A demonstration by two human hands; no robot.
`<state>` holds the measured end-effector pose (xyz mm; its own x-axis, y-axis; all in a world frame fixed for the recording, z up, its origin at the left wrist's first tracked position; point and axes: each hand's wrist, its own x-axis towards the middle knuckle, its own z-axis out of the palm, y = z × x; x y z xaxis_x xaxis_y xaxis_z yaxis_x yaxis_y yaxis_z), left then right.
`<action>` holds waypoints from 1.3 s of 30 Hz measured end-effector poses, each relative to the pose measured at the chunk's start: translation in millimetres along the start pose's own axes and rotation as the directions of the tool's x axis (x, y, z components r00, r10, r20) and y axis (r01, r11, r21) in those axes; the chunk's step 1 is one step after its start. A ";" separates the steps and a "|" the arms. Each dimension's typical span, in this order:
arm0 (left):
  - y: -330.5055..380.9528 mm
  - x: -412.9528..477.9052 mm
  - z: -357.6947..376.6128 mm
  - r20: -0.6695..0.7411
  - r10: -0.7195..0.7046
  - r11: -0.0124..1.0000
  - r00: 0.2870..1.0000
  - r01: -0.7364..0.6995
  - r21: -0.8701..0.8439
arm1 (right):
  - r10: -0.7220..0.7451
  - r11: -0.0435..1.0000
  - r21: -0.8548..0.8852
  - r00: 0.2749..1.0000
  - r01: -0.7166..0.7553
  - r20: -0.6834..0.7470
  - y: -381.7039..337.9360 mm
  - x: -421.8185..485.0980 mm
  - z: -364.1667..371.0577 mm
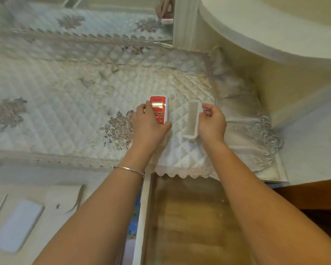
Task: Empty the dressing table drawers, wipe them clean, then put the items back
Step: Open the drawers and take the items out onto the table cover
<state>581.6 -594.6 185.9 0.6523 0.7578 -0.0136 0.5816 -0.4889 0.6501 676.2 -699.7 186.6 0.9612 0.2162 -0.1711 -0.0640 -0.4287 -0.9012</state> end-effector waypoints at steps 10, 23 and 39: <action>-16.8 22.5 26.2 0.094 0.035 0.995 0.995 -0.043 0.090 | -0.196 0.917 -0.355 0.980 0.181 -0.009 24.1 8.8 24.8; -65.0 -40.8 -65.4 0.125 0.231 0.914 0.965 -0.259 0.313 | -0.431 0.574 -0.630 0.848 0.522 0.309 9.9 -63.8 -1.5; -211.0 -220.5 -156.7 0.182 -0.107 0.875 0.977 0.005 0.485 | -0.240 0.335 -0.526 0.611 0.782 0.754 37.5 -252.1 35.1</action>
<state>238.9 -590.8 170.7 0.6638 0.7144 -0.2213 0.7479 -0.6329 0.2002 422.0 -739.5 181.9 0.4001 0.8969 -0.1882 0.8712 -0.4360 -0.2257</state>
